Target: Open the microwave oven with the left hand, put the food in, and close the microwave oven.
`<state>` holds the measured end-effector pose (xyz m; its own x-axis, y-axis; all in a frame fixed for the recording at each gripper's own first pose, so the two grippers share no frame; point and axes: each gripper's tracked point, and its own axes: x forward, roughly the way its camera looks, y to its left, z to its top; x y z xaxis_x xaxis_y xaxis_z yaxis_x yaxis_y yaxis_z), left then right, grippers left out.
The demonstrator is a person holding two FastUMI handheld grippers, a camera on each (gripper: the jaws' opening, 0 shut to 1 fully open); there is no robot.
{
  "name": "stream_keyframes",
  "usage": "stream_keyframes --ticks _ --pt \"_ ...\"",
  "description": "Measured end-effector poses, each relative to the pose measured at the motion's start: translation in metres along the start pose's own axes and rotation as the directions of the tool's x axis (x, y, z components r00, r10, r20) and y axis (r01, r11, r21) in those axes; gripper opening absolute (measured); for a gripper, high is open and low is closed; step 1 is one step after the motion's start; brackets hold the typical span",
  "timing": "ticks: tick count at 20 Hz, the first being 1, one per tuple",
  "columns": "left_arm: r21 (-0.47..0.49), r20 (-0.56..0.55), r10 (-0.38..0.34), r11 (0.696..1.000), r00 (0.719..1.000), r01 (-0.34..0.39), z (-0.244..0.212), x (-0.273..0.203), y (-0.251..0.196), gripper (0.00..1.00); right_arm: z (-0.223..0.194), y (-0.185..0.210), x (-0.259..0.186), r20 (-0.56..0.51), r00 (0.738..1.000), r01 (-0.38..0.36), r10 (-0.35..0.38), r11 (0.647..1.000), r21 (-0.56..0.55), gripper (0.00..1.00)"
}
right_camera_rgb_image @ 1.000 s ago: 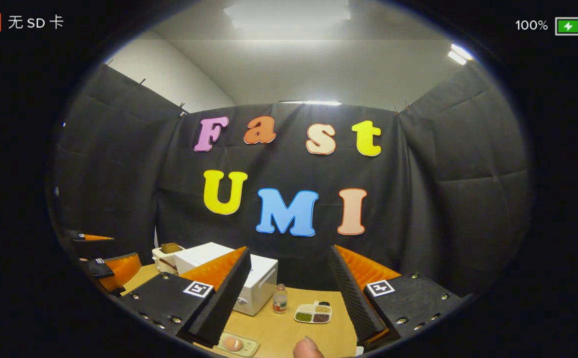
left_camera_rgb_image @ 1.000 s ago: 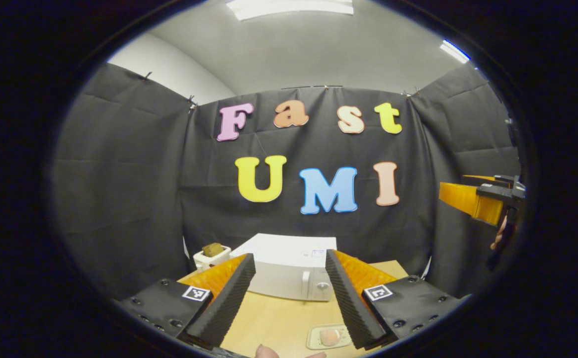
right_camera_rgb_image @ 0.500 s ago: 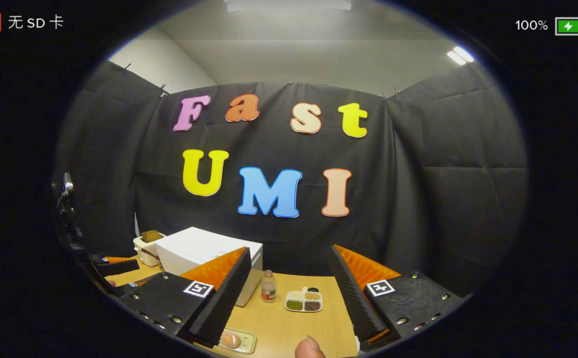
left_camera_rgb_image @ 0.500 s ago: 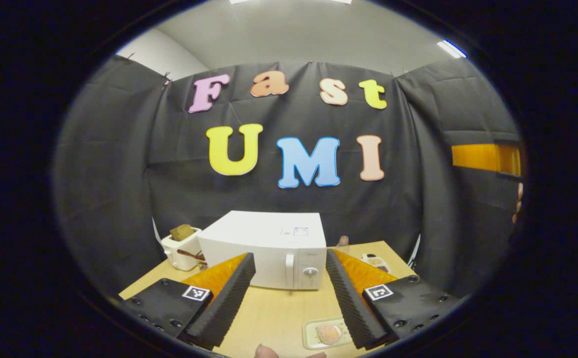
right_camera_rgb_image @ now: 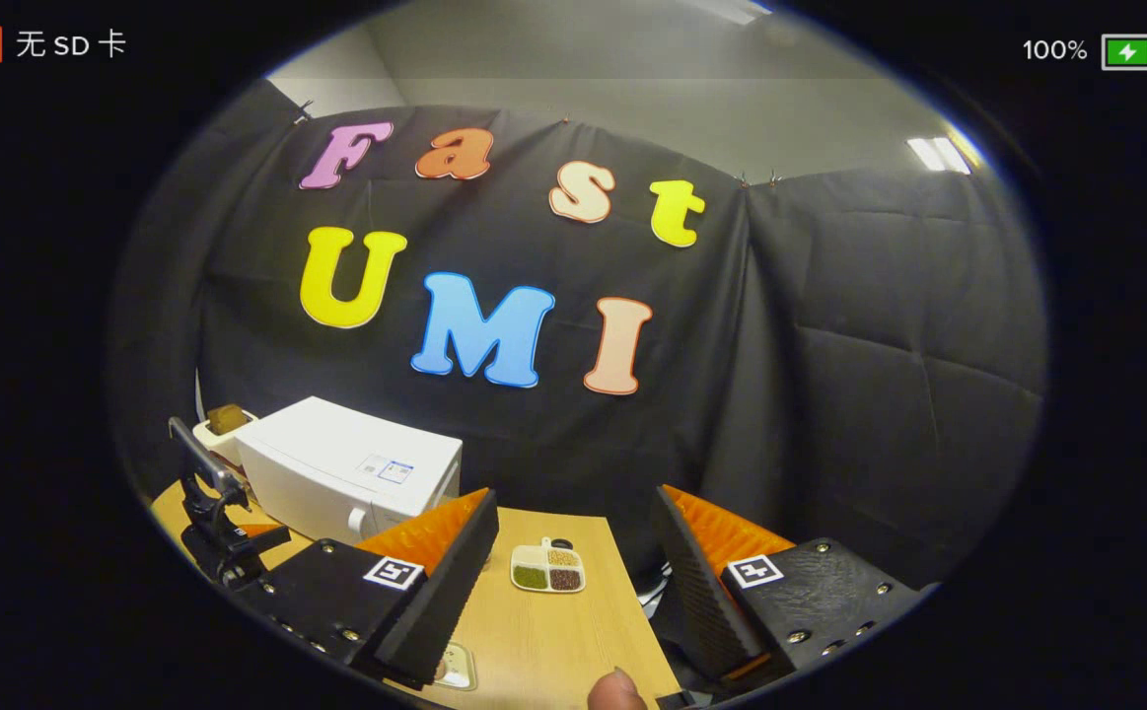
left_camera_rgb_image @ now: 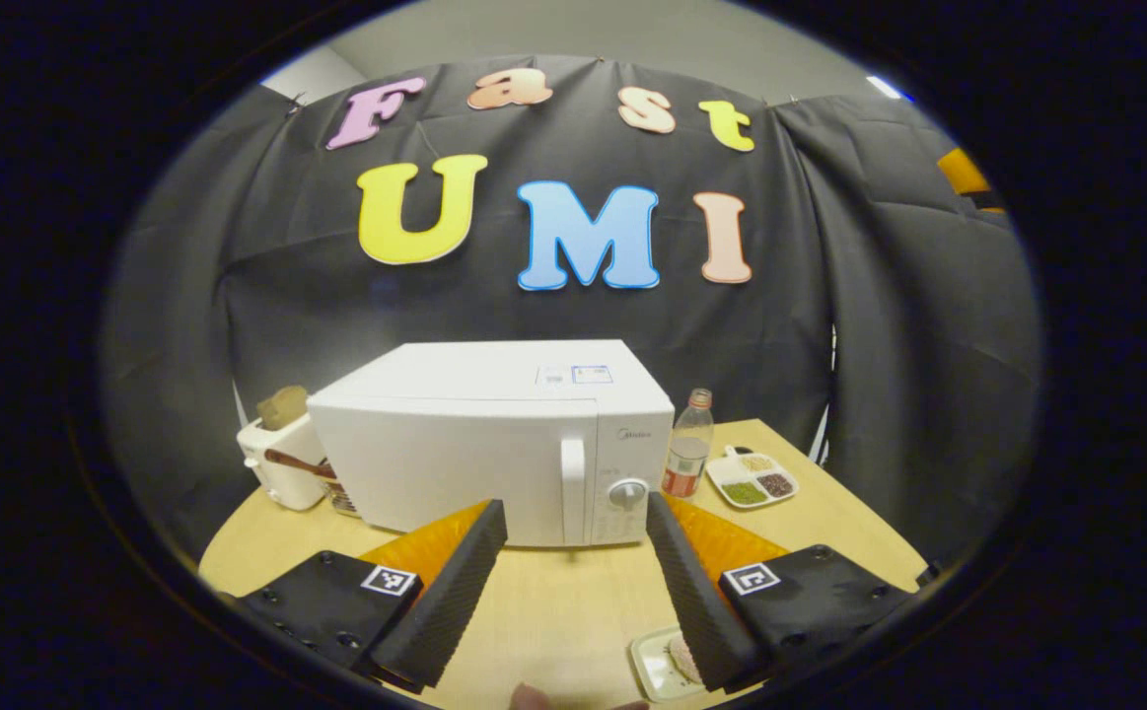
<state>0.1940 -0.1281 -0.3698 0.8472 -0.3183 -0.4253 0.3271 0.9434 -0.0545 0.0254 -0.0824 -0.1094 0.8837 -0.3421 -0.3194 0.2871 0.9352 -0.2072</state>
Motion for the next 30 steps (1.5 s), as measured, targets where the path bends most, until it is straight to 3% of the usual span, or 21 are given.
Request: stream_keyframes --ticks 6,10,11,18,22,23,24,26,30 --pt "-0.036 -0.098 -0.032 0.999 0.995 0.029 -0.05 0.07 0.008 0.96 -0.017 0.003 -0.001 -0.095 0.993 0.073 -0.074 0.997 -0.017 0.95" --pt "-0.003 -0.089 -0.016 1.0 0.996 0.016 -0.054 0.112 0.018 1.0 -0.023 -0.008 -0.009 -0.121 0.983 0.136 -0.14 0.99 -0.045 0.95" --pt "0.008 -0.091 -0.019 1.0 0.996 0.02 -0.057 0.121 0.017 0.94 -0.024 -0.011 -0.012 -0.125 0.98 0.148 -0.153 0.988 -0.051 0.95" --pt "-0.003 -0.134 -0.056 0.998 0.989 0.057 -0.07 0.154 0.01 0.96 -0.026 -0.023 -0.019 -0.137 0.97 0.199 -0.2 0.98 -0.021 0.95" --pt "-0.088 -0.176 -0.02 0.996 0.984 0.005 -0.077 0.166 0.018 0.8 -0.025 -0.023 -0.018 -0.135 0.972 0.192 -0.192 0.981 -0.018 0.95" --pt "-0.111 -0.198 -0.026 0.994 0.98 0.004 -0.084 0.169 0.018 0.65 -0.025 -0.022 -0.018 -0.131 0.973 0.189 -0.189 0.982 -0.017 0.95" --pt "-0.135 -0.206 -0.051 0.991 0.977 0.023 -0.087 0.169 0.012 0.67 -0.024 -0.022 -0.018 -0.128 0.974 0.187 -0.187 0.982 -0.016 0.95" --pt "-0.094 -0.219 -0.036 0.995 0.975 0.016 -0.089 0.17 0.012 0.41 -0.023 -0.023 -0.019 -0.124 0.975 0.186 -0.186 0.983 -0.015 0.94" --pt "-0.009 -0.193 -0.053 0.999 0.98 0.052 -0.088 0.168 0.011 0.31 -0.022 -0.023 -0.02 -0.115 0.976 0.187 -0.185 0.982 0.003 0.94"
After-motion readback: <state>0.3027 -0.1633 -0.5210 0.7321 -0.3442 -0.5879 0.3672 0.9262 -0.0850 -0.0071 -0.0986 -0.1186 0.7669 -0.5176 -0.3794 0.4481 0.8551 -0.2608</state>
